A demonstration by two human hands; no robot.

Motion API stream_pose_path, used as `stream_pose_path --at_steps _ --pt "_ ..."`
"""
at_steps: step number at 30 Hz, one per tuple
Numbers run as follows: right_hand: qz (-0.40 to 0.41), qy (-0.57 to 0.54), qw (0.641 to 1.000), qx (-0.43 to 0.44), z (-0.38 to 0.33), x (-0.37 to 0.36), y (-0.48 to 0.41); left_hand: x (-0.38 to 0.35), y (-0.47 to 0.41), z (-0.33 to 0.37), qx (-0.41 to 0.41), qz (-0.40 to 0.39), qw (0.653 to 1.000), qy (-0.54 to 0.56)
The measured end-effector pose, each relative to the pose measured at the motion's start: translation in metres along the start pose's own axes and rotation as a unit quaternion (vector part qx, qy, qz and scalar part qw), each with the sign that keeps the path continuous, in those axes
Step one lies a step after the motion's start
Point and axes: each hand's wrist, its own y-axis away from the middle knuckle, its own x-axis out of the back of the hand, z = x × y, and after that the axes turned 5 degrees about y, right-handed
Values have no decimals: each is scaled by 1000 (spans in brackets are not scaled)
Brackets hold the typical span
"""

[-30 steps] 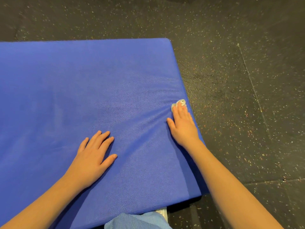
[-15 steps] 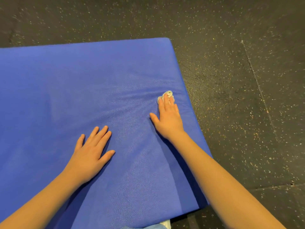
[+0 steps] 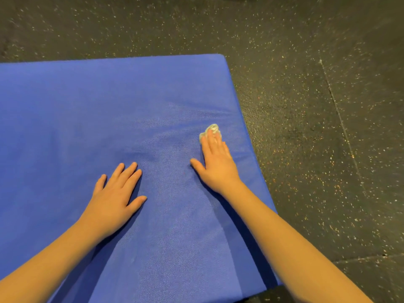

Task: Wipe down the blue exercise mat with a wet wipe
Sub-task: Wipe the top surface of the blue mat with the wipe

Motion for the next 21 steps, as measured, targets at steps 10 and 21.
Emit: stream_pose_path --at_steps 10,21 --pt "33 -11 995 -93 22 7 0 4 -22 -7 0 12 999 -29" --pt "31 -22 994 -99 11 12 -42 21 -46 -28 37 39 998 -35"
